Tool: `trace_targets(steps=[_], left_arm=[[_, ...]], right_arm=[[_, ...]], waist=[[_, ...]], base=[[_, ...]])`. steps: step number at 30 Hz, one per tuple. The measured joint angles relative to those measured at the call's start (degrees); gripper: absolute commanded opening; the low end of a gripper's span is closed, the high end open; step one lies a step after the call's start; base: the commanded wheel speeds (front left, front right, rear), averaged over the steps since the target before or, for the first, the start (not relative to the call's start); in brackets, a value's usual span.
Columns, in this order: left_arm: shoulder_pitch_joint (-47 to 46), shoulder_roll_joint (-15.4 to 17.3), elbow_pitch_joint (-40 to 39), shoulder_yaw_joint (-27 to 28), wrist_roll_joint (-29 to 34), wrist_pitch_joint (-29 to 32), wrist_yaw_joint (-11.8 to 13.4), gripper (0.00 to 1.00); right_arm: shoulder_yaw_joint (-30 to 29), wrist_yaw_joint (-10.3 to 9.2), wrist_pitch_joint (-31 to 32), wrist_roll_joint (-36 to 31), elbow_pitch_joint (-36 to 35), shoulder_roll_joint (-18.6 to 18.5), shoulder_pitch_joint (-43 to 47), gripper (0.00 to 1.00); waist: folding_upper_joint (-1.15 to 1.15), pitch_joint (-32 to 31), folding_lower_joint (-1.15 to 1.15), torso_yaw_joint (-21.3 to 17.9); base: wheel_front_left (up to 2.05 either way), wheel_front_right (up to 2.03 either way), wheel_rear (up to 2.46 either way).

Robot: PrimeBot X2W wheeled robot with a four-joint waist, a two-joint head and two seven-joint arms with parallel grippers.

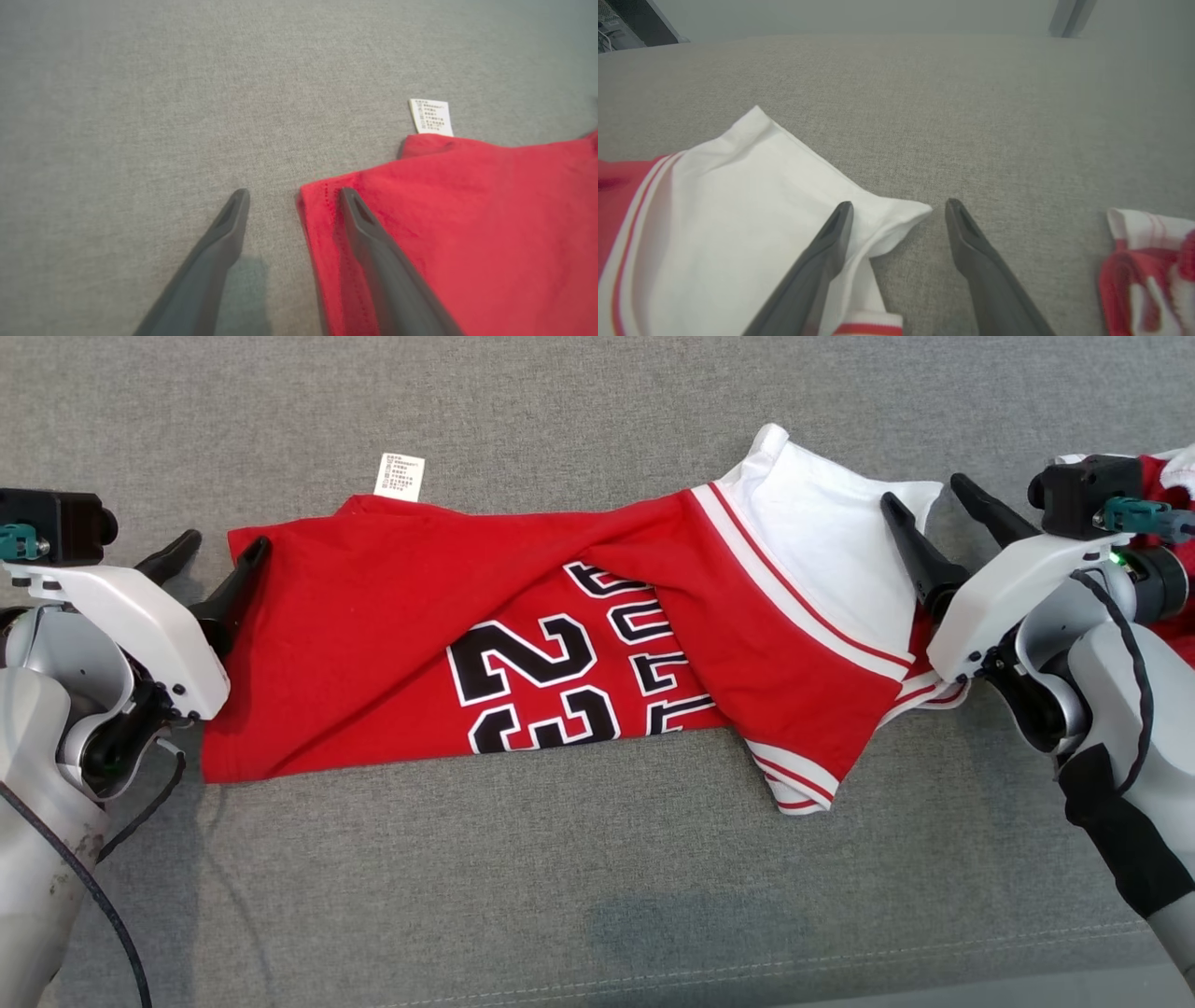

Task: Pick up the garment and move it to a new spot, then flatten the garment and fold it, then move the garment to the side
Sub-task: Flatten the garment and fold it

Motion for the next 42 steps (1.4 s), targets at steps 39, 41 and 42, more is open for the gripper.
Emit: trace_targets(steps=[39,41,42], left_arm=[[24.4,16.4,-43.1,-0.4,-10.6,-0.7,13.7,0.0],[20.7,16.2,-42.8,0.6,-14.4,2.6,11.8,0.0],[17.0,15.5,-40.6,0.9,-16.9,5.1,10.4,0.0]], right_arm=[[-11.2,-0.01,1.0,23.4,-38.4,-22.1,31.4,0.0],[-11.7,-0.01,8.2,23.4,-39.2,-21.8,27.3,0.0],[-10.7,-0.01,12.3,22.7,-38.1,-20.8,21.8,0.0]], waist=[[0.0,-3.0,0.0,2.0],[0.0,-2.4,0.0,2.1],[0.0,-2.3,0.0,1.9]], base=[[0.0,0.0,0.0],[0.0,0.0,0.0],[0.0,0.0,0.0]])
